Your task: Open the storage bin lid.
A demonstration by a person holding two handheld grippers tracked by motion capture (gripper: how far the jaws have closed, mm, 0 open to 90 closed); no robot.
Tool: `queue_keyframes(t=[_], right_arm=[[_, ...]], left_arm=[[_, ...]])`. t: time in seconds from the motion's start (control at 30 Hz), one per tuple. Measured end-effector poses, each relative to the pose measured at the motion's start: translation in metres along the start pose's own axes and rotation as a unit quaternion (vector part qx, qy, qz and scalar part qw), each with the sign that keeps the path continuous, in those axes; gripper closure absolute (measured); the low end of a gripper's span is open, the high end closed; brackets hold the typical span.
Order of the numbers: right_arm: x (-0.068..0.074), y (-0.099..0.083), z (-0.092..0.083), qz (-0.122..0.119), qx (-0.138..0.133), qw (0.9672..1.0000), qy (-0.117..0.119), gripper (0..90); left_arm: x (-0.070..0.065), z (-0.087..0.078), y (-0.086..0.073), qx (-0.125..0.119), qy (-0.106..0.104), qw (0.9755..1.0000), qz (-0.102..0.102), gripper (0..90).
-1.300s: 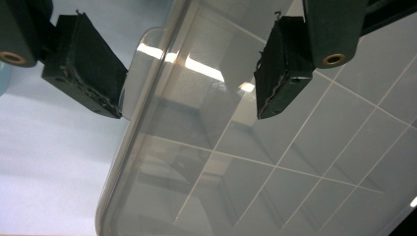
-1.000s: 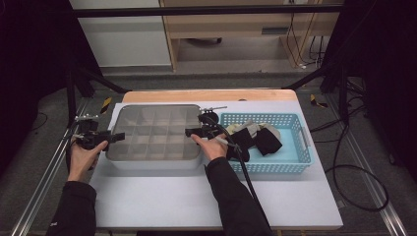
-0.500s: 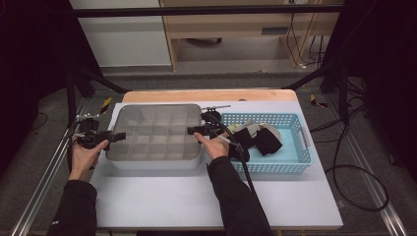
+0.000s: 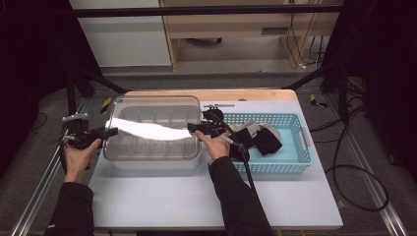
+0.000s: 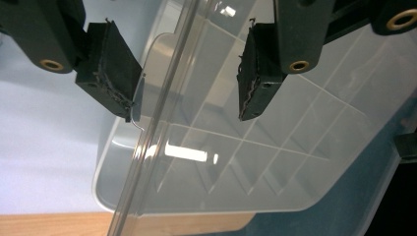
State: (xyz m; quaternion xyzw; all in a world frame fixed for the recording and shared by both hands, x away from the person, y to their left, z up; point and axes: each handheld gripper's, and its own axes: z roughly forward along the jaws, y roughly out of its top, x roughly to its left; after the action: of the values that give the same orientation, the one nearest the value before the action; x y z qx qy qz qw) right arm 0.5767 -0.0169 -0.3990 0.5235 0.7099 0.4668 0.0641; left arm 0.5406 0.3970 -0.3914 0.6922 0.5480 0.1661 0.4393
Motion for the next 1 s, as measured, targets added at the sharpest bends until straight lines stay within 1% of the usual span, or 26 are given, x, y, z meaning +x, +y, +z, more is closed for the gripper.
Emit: queue_keyframes(t=[0.2,0.3,0.4,0.43,0.5,0.53,0.7,0.8,0.87,1.0], right_arm=[[0.005,0.000,-0.008,-0.004,-0.027,0.9996,0.009,47.3],[0.006,0.001,-0.013,-0.013,-0.033,0.9993,0.008,50.1],[0.007,0.001,-0.017,-0.015,-0.039,0.9991,0.009,52.9],[0.007,0.002,-0.019,-0.018,-0.040,0.9990,0.008,54.5],[0.008,0.002,-0.021,-0.015,-0.041,0.9990,0.010,55.8],[0.008,0.002,-0.023,-0.018,-0.044,0.9988,0.012,56.3],[0.009,0.003,-0.028,-0.010,-0.045,0.9988,0.018,58.3],[0.010,0.004,-0.033,-0.014,-0.046,0.9986,0.019,59.8],[0.010,0.005,-0.037,-0.010,-0.047,0.9984,0.028,61.8],[0.010,0.006,-0.042,-0.010,-0.049,0.9981,0.036,64.5]], left_arm=[[-0.001,-0.011,0.001,-0.017,0.001,0.9999,-0.001,48.2],[-0.002,-0.015,0.002,-0.021,0.004,0.9998,-0.001,50.2],[-0.004,-0.021,0.003,-0.028,0.004,0.9996,0.002,52.3],[-0.005,-0.022,0.003,-0.029,0.005,0.9996,0.003,53.1],[-0.006,-0.026,0.004,-0.032,0.006,0.9994,0.004,54.1],[-0.007,-0.027,0.004,-0.034,0.005,0.9994,0.005,54.7],[-0.011,-0.035,0.005,-0.043,0.007,0.9990,0.008,57.1],[-0.013,-0.040,0.005,-0.048,0.008,0.9988,0.008,58.7],[-0.014,-0.043,0.005,-0.050,0.008,0.9987,0.007,60.0],[-0.016,-0.047,0.005,-0.053,0.010,0.9985,0.004,61.5]])
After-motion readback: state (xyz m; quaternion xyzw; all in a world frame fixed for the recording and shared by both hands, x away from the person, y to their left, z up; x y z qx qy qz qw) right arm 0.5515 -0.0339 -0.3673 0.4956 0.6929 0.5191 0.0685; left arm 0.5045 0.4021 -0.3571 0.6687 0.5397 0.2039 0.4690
